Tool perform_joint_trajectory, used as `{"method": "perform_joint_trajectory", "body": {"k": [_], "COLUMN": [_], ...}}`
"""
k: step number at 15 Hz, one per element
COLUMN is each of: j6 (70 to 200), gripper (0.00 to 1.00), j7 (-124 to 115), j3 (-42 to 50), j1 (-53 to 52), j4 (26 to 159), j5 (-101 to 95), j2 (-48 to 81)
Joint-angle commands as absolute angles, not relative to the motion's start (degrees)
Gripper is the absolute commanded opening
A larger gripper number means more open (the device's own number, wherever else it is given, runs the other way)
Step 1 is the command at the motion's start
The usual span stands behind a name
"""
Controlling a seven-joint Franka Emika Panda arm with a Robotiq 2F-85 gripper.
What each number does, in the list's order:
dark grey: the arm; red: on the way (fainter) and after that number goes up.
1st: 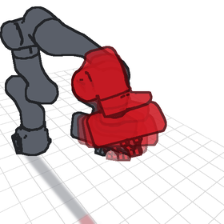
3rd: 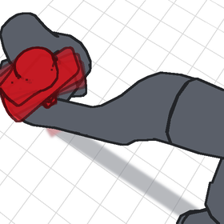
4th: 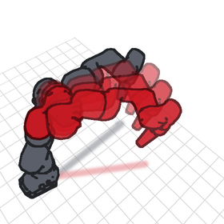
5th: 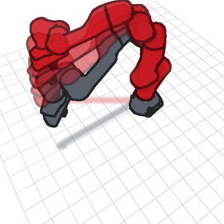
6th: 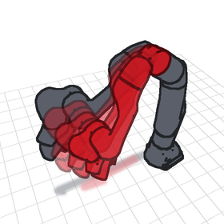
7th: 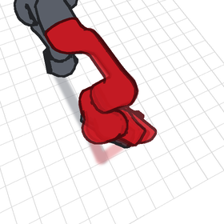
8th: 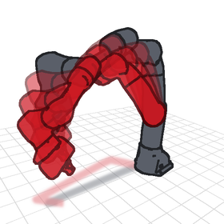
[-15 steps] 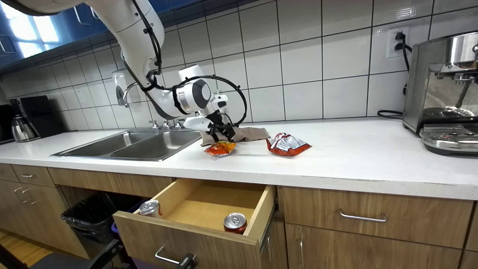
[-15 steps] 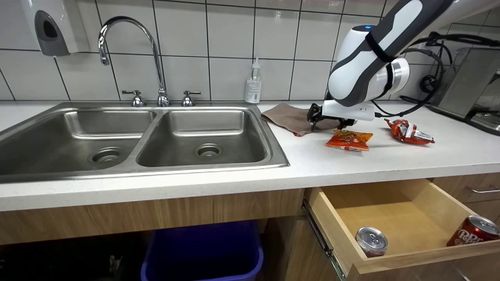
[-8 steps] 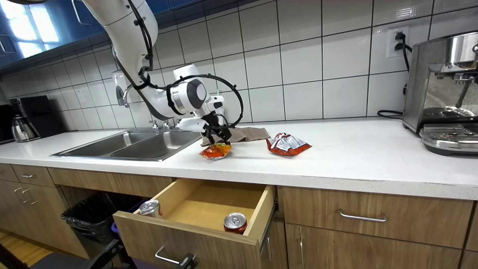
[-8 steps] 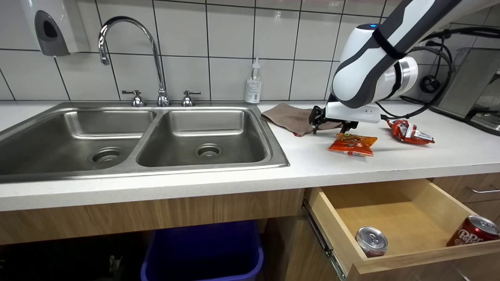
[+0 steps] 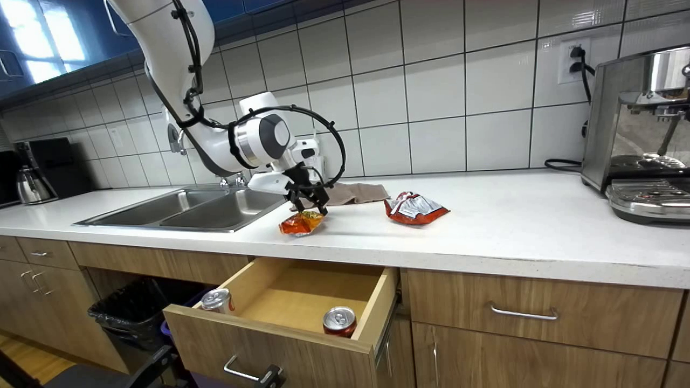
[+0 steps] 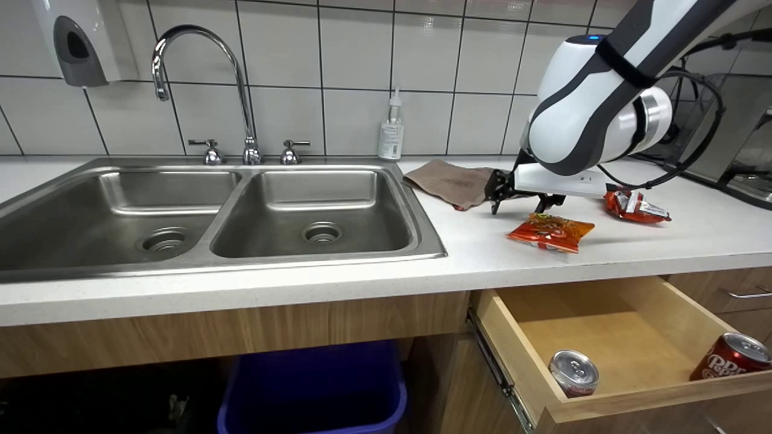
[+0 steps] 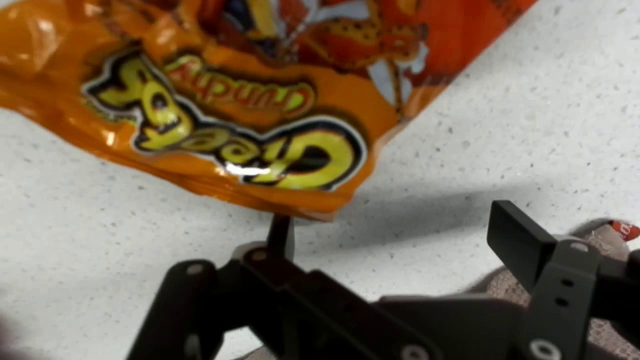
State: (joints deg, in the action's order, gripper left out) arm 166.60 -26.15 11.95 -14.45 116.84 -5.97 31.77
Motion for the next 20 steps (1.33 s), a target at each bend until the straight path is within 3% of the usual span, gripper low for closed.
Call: {"method": "perform_joint_trajectory", "body": {"k": [1, 20], "j6": [168.54, 174.53], "gripper": [1.00, 1.00], "j7": [-26.02, -27.19], "j3": [14.68, 27.92], "j1": [-17.10, -29.35], "j4": [122.94, 138.30], "j5": [-6.71, -10.21], "j2": [27.55, 20.18]}}
